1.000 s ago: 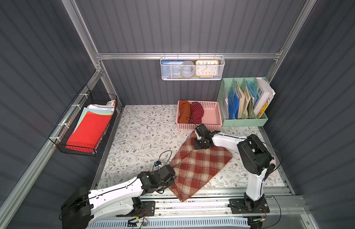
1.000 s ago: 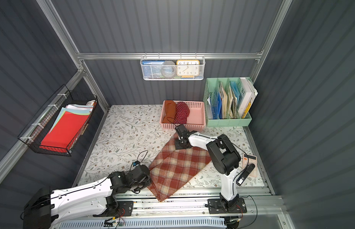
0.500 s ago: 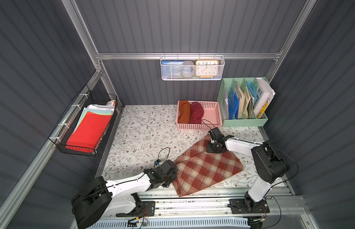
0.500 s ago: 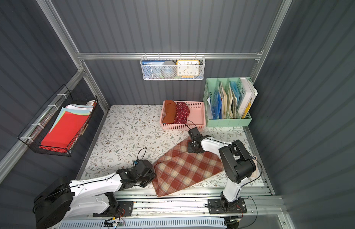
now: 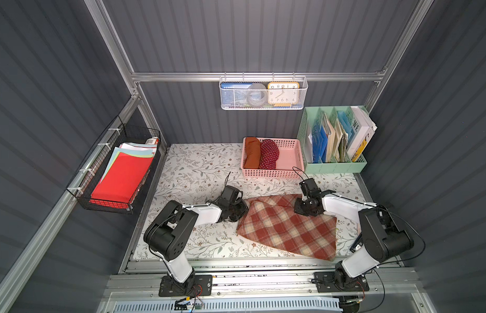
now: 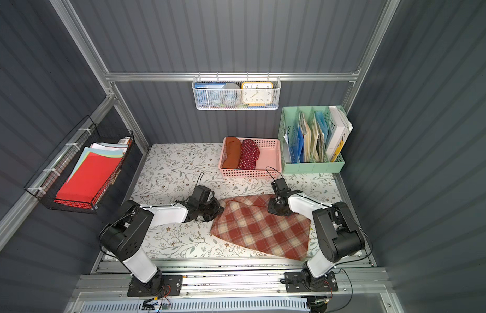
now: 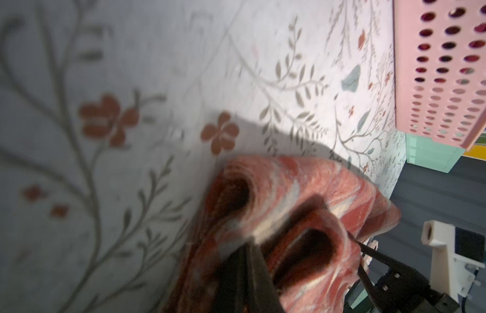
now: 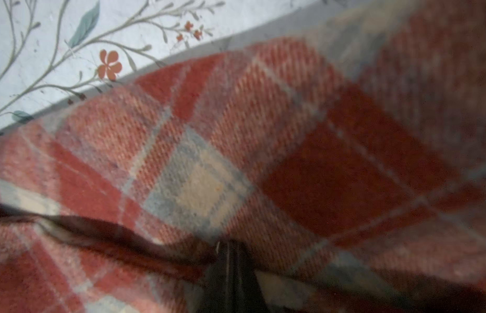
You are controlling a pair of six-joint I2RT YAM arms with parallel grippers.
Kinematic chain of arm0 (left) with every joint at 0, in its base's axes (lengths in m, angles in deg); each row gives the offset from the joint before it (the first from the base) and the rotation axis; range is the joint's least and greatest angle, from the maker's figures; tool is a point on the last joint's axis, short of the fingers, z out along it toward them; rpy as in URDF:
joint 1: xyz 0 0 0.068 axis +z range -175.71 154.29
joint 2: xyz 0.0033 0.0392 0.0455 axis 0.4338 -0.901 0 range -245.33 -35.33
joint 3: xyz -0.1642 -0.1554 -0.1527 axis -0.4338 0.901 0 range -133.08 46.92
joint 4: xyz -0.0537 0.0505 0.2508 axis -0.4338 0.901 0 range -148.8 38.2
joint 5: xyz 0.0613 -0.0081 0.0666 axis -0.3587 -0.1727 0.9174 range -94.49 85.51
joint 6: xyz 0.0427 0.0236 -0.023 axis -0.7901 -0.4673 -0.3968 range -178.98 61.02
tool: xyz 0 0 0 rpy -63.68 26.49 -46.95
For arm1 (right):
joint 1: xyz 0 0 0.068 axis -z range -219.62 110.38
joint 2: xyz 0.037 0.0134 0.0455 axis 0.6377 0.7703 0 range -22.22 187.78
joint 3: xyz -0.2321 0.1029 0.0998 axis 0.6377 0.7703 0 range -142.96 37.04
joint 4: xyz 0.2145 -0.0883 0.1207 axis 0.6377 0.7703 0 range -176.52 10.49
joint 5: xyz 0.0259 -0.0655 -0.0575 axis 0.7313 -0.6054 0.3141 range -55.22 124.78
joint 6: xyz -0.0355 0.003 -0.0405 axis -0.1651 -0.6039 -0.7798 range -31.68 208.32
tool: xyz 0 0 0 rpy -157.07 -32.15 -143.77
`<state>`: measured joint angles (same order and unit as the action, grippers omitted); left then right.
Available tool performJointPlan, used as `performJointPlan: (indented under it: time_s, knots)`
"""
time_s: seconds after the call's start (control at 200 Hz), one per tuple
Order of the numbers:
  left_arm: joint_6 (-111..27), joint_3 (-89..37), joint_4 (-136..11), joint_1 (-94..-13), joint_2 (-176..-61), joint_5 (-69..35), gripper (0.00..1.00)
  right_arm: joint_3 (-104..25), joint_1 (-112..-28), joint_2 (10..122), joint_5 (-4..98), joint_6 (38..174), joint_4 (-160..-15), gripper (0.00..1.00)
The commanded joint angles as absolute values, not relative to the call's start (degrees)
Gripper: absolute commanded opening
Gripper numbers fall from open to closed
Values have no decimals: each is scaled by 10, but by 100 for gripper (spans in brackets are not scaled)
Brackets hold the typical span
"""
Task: Roll up the skirts
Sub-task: Adjust the skirt at the center of the board, then fold the skirt at the center of the board.
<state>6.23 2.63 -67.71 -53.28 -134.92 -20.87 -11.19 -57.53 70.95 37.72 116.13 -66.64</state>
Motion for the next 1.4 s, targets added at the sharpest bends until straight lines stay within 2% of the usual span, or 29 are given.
performJointPlan:
  time_s: [0.0, 0.31, 0.495, 0.525, 0.56, 0.635, 0.745, 0.775, 0.836, 0.951, 1.066, 1.141, 1.396]
  knots:
    - [4, 51, -585, -504, -1381, -174, 0, -130, -576, 751, 421, 1164, -671, 0]
    - [31, 177, -564, -485, -1230, -120, 0, -160, -594, 806, 471, 1154, -686, 0]
    - [-34, 104, -483, -478, -1171, -50, 0, -172, -599, 732, 444, 1154, -661, 0]
    - [-46, 85, -476, -474, -1172, -48, 0, -178, -599, 718, 435, 1153, -650, 7]
    - [-59, 66, -475, -470, -1179, -55, 0, -184, -598, 698, 419, 1151, -636, 11]
    - [-88, 25, -483, -470, -1201, -83, 17, -187, -596, 656, 359, 1149, -600, 20]
    - [-123, 6, -497, -469, -1233, -115, 54, -151, -568, 597, 291, 1161, -575, 48]
    - [-128, 5, -511, -470, -1240, -131, 59, -133, -559, 582, 279, 1164, -577, 51]
    - [-135, -2, -528, -471, -1254, -153, 63, -102, -541, 559, 252, 1173, -579, 55]
    - [-154, -17, -528, -485, -1271, -173, 63, -63, -513, 537, 236, 1184, -582, 57]
    - [-181, -42, -494, -511, -1275, -149, 61, -45, -493, 536, 227, 1193, -598, 57]
    - [-196, -51, -479, -525, -1277, -124, 61, -45, -482, 551, 227, 1193, -602, 57]
    - [-222, -52, -494, -529, -1323, -133, 55, -72, -447, 617, 269, 1186, -635, 55]
